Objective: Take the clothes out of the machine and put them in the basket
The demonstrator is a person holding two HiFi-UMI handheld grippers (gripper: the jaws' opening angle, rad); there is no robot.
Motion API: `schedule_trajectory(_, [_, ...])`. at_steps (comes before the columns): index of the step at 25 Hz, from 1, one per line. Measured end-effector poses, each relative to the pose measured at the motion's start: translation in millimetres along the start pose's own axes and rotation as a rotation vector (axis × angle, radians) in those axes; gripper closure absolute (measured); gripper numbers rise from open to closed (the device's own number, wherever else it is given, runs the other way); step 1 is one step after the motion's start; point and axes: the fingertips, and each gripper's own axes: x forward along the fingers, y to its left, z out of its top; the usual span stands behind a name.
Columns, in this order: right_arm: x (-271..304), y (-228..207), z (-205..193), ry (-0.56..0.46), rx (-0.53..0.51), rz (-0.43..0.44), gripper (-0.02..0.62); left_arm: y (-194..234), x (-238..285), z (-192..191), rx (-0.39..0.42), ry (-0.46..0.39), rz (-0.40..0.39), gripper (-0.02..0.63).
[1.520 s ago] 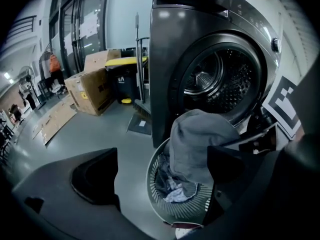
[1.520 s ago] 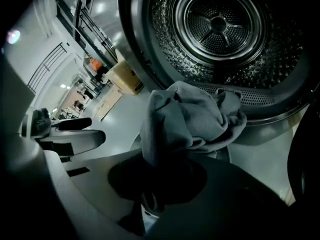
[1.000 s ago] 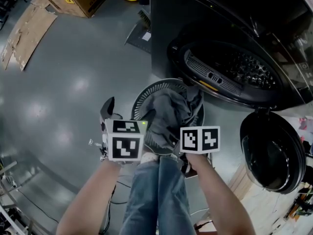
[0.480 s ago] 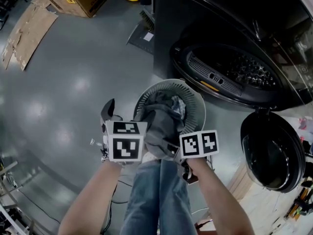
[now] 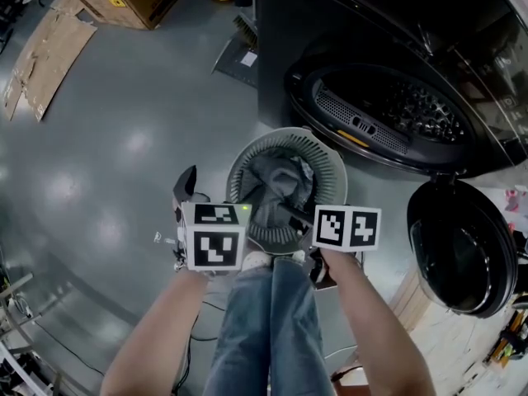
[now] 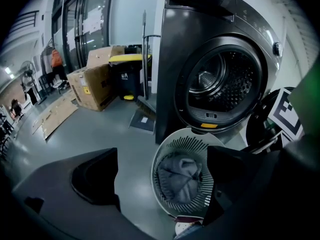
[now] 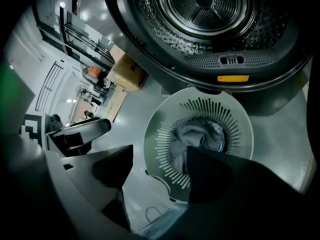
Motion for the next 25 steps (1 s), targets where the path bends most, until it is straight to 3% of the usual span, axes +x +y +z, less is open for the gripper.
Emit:
schedule_trajectory(11, [-29.4,18.1,-9.0,-0.007,-0.055,-0.015,0.272,-10.8,-21.2,4.9,-0.014,-0.018,-0.012,0.043])
schedule_trajectory(19, [-94.4,53.5,-1.3,-0.064,-0.059,-0.021,0.289,-31.2,-74.7,21.0,-0.036,-0.026,-0.035,0.044])
schedule_trajectory(25, [-146.8,85.7,-6.7,-0.073,-0.139,-0.033,0.288,-42.8,-117.2,37.1,-0.069,-0.056,-0.057,0.043])
